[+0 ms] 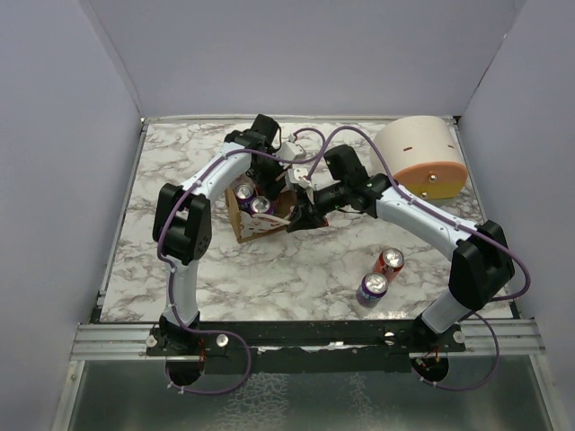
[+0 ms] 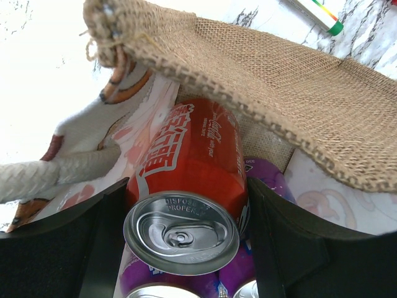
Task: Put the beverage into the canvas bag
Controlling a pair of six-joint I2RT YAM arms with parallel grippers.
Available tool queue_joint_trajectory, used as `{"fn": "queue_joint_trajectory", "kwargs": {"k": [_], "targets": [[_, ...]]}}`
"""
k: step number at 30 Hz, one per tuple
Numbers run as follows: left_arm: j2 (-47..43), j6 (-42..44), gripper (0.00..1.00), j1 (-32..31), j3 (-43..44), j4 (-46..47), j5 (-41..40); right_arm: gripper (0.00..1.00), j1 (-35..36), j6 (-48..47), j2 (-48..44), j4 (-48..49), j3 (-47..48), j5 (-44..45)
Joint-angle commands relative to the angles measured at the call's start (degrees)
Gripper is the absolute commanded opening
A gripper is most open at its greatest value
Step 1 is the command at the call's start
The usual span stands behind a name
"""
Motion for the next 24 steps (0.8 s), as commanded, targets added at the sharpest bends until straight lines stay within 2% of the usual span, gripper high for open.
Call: {"fn": "queue_joint_trajectory", "kwargs": {"k": [1, 12, 24], "targets": [[0.79, -0.35, 0.63, 0.01, 0.47, 1.47, -2.41, 0.01, 0.30, 0.29, -2.04, 0.37, -0.31, -0.67], [0.89, -0.33, 0.79, 0.01, 1.29, 0.82, -2.33, 0.01, 0.30, -0.10, -2.68, 0.23, -0.55, -0.29], [-0.39, -0.37, 0.86, 0.04, 2.07, -0.02, -1.61, 0.01, 0.30, -0.41, -3.12, 0.09, -0.76, -0.55]]}}
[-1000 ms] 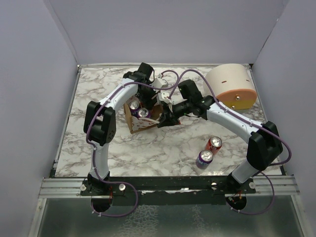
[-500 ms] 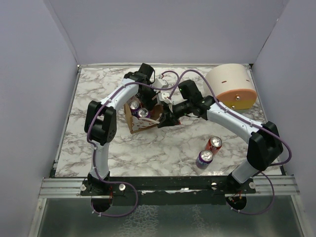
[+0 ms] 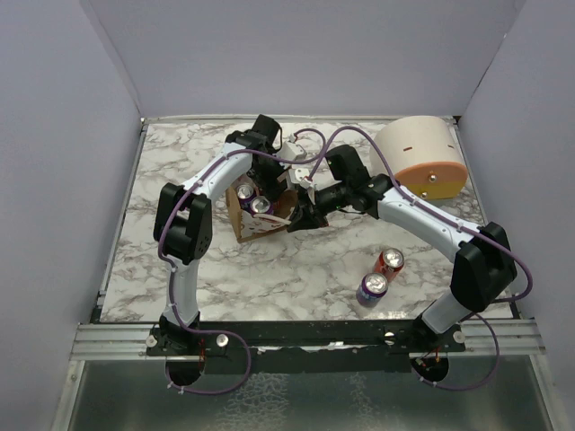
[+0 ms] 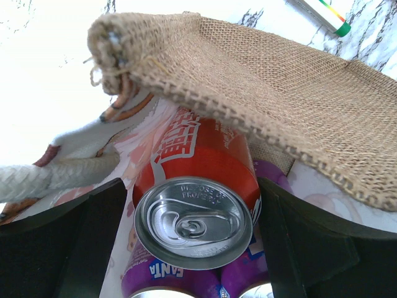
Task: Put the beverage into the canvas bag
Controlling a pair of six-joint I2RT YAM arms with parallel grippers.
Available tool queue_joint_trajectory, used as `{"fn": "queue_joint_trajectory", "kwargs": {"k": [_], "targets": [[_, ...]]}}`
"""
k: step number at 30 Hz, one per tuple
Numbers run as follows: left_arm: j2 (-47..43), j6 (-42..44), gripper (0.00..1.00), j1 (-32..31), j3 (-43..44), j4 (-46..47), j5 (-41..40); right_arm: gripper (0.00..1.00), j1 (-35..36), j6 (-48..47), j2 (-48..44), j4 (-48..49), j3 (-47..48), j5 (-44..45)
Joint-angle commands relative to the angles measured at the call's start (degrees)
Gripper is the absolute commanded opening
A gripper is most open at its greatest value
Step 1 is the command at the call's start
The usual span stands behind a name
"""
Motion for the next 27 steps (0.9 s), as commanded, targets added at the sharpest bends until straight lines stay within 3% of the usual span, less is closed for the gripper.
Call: {"fn": "queue_joint_trajectory", "kwargs": {"k": [1, 11, 21, 27], "targets": [[-1.15, -0.02, 0.87, 0.19, 2.30, -0.41, -0.55, 0.02, 0.30, -0.21, -2.40, 0.06, -0.47, -0.58], [-4.19, 1.00, 0.93, 0.21, 4.24, -1.38, 0.18, 0.15, 0.29, -0.13, -2.69, -0.33, -0.12, -0.98], [-8.17, 1.34, 0.94, 0.20, 5.35, -1.37, 1.67, 0.55, 0.29, -0.03, -3.41, -1.70, 1.47, -0.93], [-8.44, 1.92, 0.96, 0.53, 8.35, -4.01, 4.60, 0.62, 0.32, 0.07, -4.30, -3.51, 4.15, -0.55]]}}
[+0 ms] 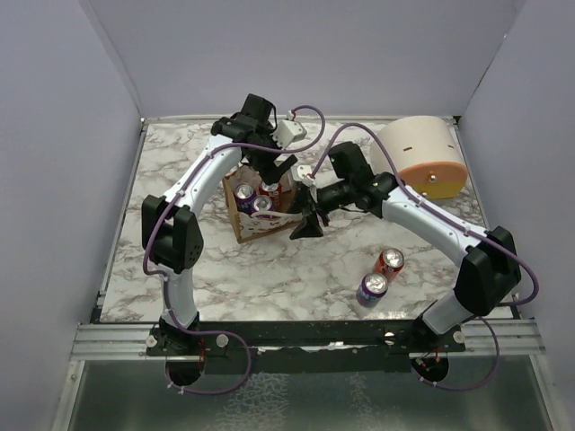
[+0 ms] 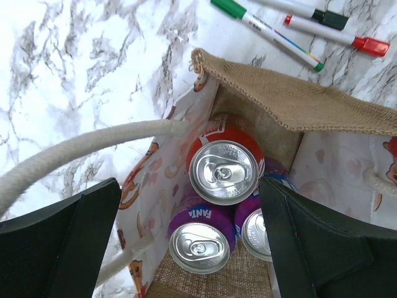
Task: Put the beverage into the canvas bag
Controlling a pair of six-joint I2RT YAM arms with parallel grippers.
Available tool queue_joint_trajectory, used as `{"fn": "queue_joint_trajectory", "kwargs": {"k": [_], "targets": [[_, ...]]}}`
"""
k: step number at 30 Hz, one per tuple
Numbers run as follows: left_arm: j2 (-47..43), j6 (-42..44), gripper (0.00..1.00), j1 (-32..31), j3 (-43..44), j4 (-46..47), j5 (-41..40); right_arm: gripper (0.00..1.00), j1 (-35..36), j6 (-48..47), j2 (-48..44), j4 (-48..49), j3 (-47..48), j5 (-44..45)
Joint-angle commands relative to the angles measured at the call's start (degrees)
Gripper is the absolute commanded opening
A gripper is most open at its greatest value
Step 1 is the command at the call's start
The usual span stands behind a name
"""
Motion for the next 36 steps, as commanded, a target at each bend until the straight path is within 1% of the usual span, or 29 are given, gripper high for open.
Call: {"fn": "queue_joint_trajectory", "kwargs": {"k": [1, 7, 11, 15, 19, 21, 25, 29, 32, 36], "targets": [[-2.38, 0.93, 0.96, 0.59, 3.60, -2.64, 4.10, 0.63, 0.30, 0.21, -3.00, -2.23, 4.04, -0.11], [-5.22, -0.16, 0.96, 2.07, 5.32, -2.64, 9.65, 0.67, 0.29, -0.76, -4.66, -4.81, 6.45, 2.17], [-7.99, -1.14, 0.95, 3.21, 4.87, -1.55, 13.76, 0.68, 0.02, -1.21, -5.84, -5.95, 7.11, 4.21], [-11.41, -1.82, 0.95, 4.21, 3.59, 0.13, 14.23, 0.68, -1.18, -0.11, -6.75, -6.22, 8.06, 4.09], [-14.91, -2.66, 0.95, 5.88, 2.81, 1.21, 13.27, 0.68, -2.59, 4.44, -6.84, -4.50, 9.13, 5.01], [-17.30, -3.54, 0.95, 7.15, 1.42, 2.60, 12.80, 0.68, -3.13, 8.15, -6.35, -2.28, 9.52, 8.40], [-21.32, -5.44, 0.95, 9.45, -1.81, 5.21, 10.72, 0.68, -3.22, 16.01, -3.68, 2.27, 11.00, 20.71], [-24.17, -6.80, 0.95, 11.45, -4.17, 6.87, 9.19, 0.68, -3.22, 20.99, 0.57, 4.54, 13.09, 29.52], [-25.76, -7.53, 0.95, 12.50, -6.29, 7.72, 8.31, 0.68, -3.22, 22.81, 4.85, 3.77, 15.66, 33.47], [-28.32, -8.06, 0.95, 13.37, -10.12, 9.33, 6.92, 0.68, -3.22, 23.58, 10.41, 2.21, 18.04, 35.88]]}}
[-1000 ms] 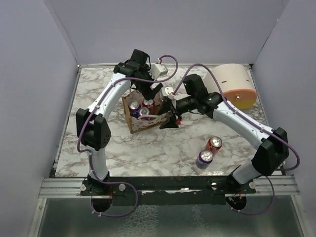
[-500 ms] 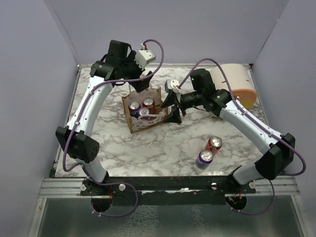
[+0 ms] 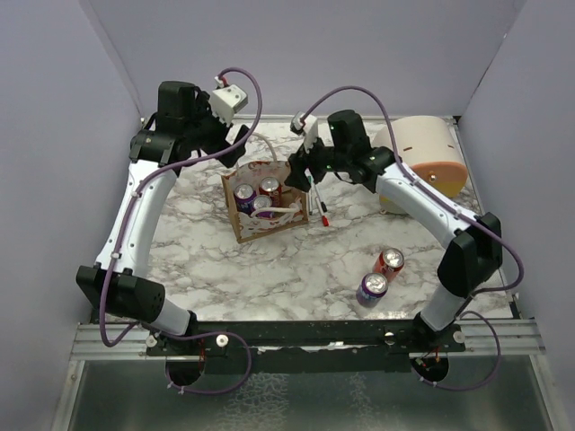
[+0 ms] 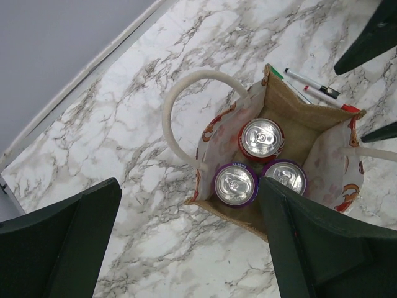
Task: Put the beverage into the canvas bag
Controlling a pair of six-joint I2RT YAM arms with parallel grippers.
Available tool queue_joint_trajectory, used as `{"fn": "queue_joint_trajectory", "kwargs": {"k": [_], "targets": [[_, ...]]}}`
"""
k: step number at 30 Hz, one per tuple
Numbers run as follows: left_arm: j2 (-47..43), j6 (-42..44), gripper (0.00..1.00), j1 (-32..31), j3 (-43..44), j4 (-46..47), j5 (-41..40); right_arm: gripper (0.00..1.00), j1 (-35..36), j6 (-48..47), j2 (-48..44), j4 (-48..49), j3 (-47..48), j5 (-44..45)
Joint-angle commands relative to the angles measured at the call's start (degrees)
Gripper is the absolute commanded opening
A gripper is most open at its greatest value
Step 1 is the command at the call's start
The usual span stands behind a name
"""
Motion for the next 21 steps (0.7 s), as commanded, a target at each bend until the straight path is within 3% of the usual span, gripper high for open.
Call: {"fn": "queue_joint_trajectory", "kwargs": {"k": [1, 7, 21], "targets": [[-3.88, -1.84, 0.95, 1.12, -4.14, 3.26, -2.28, 0.68, -0.13, 3.77, 5.74, -0.11, 2.47, 7.36], [-6.26, -1.17, 0.96, 1.62, -7.58, 4.10, -1.89, 0.62, -0.13, 3.76, 10.80, -1.70, 3.62, 8.51], [-9.65, 2.90, 0.95, 1.64, -14.89, 5.69, -0.83, 0.05, -0.13, 4.90, 8.89, 0.18, -1.54, 9.18]]}}
